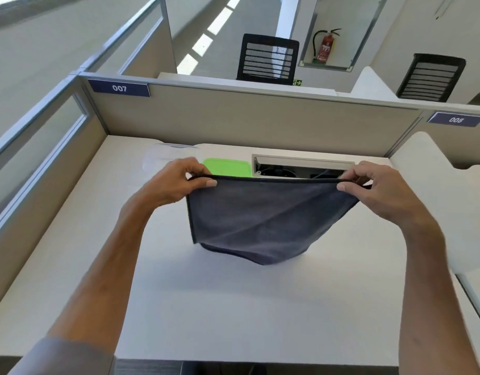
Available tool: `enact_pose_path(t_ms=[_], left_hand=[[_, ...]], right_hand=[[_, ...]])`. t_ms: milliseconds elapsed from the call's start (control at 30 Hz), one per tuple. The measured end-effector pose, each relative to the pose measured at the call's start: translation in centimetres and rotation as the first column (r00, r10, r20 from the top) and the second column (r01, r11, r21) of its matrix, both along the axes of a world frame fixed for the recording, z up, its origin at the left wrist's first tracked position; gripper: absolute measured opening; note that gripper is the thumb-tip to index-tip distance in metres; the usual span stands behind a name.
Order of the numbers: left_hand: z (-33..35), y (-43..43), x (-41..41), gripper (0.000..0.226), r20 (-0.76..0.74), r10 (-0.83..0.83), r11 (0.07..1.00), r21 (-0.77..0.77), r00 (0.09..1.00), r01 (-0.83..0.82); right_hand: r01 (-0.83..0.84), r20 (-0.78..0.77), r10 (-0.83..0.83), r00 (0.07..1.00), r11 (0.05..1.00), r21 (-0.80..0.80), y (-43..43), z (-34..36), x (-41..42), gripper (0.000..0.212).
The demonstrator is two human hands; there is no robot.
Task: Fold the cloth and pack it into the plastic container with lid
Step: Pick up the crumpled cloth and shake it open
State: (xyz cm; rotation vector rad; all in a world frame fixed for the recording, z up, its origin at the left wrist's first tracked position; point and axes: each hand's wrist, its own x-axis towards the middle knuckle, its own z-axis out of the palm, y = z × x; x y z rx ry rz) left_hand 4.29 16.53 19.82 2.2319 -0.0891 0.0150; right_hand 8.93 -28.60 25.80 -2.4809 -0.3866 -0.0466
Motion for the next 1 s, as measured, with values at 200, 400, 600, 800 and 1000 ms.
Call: enact_pose_path(t_ms=[200,400,600,800,1000], left_hand=[[0.8,-1.4,2.5,0.011,0.155,0.087,0.981,0.16,0.984,-0.112],[2.7,-4.2,5.8,0.019,0.278,0.251,0.938,0.165,0.927,-0.304],[7.8,-6.4,6.4,0.021,0.495,0.365,0.881,0.091,0.788,-0.465],[6.8,-7.2,2.2,0.019,0.594,0.359,0.868,0.07,0.72,-0.491],[-4.1,-8.9,-5.3,0.01,0.504,0.324,0.89,0.126,0.801,-0.439]], right_hand=[[0.083,0.035,-0.08,0.996,0.991,-0.1,-0.2,-2.1,3.3,0.018],[0.216,0.143,-0.207,0.968,0.975,-0.047,0.8,-1.4,6.3,0.012],[0.285,0.345,-0.32,0.882,0.947,0.15,0.8,2.9,7.0,0.013],[0.226,0.423,-0.299,0.855,0.95,0.215,-0.6,3.4,3.2,0.018],[0.25,0.3,-0.298,0.906,0.95,0.189,-2.2,-7.2,-2.8,0.014]])
